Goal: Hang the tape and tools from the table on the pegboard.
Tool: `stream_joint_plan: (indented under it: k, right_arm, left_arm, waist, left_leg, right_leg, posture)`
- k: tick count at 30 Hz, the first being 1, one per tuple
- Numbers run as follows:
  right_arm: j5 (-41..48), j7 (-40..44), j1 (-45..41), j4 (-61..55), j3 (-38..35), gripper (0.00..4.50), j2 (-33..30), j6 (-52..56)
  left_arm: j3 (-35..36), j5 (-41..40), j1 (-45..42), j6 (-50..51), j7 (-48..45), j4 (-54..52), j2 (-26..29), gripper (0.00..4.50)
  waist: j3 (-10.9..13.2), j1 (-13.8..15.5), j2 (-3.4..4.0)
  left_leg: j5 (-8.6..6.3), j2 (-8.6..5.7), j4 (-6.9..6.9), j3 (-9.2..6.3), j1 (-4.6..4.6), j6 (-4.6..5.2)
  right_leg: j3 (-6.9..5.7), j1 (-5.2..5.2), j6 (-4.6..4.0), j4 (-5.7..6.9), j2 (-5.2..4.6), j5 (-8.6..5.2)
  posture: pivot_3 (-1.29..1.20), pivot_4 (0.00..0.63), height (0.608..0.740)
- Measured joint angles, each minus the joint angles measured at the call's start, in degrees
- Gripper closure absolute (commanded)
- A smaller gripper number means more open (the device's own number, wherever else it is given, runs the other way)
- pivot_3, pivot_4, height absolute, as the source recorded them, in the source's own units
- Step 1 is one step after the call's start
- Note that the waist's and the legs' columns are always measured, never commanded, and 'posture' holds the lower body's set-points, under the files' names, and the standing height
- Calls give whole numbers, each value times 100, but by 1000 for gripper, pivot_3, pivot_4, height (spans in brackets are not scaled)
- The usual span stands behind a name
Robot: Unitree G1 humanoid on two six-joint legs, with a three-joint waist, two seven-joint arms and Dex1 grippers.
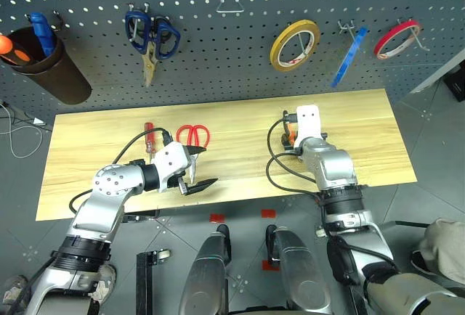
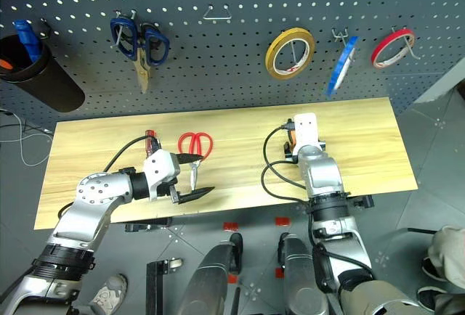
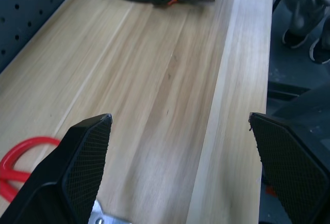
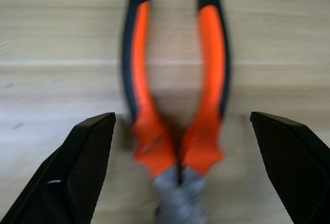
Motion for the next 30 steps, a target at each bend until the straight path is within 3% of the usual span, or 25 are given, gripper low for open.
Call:
stream_joint_plan:
  k: [3,6,9,11,14,19,22,26,30]
  right_arm:
    - [228,235,-313,473,-200,24,-123,71]
    - [373,400,-527,765,-268,565,-223,175]
    - [405,666,-700,1017,-178,1584,-343,194]
    - [373,857,-666,1012,33,1903,-425,95]
    - [322,1137,-146,323,483,1903,-481,-60]
    - [105,1283,1254,-2503,1368,1903,-553,78]
    - [-44,1138,1626,-3876,1758,1903,-346,88]
    - [-781,833,1476,-4288,2726,1904,-409,-1084]
    - [-1053,537,620,-3969,2712,1904,-169,-2194]
  left_arm:
    - [-1,6,26,13,43,-80,-13,0]
    - [-1,8,66,13,54,-99,-13,0]
    - [-2,13,129,12,59,-99,-34,0]
    - [1,9,134,9,85,-103,-68,0]
    - [66,-88,289,119,215,-219,-133,0]
    - [642,-450,992,501,448,-654,-90,0]
    - [1074,-733,1330,760,741,-951,-190,0]
    - [1454,-1167,1717,1231,1095,-1544,-350,0]
    - [1556,-1357,1707,1612,1346,-1863,-389,0]
  waist:
    - [0,-8,0]
    - [-2,-8,-3]
    - [-3,-7,-6]
    - [-4,-5,-7]
    - [-5,-7,-8]
    - [-5,-24,-8]
    - [-8,-18,-9]
    - [-13,18,-14]
    - [-18,97,-22]
  left_leg:
    - [0,2,2,7,1,2]
    - [0,4,4,7,4,3]
    - [-1,4,4,7,4,3]
    - [-1,4,4,8,4,3]
    - [-1,6,2,8,2,3]
    - [1,10,12,8,-80,0]
    - [1,10,22,3,-82,0]
    - [3,5,34,-2,-80,-3]
    - [16,6,36,-24,-80,-24]
  right_leg:
    - [3,1,-1,3,0,1]
    - [3,1,-1,6,1,1]
    - [2,1,-1,6,1,1]
    - [3,1,-1,6,1,1]
    - [3,1,0,4,1,0]
    - [6,-87,-1,13,3,1]
    - [2,-84,-1,16,2,1]
    - [-2,-81,-2,15,1,5]
    - [-23,-76,-13,16,4,15]
  posture:
    - [-30,420,740]
    - [-33,417,740]
    - [-31,413,740]
    - [-27,410,740]
    - [-25,405,740]
    - [-18,399,740]
    - [-5,393,740]
    - [22,383,740]
    - [32,381,740]
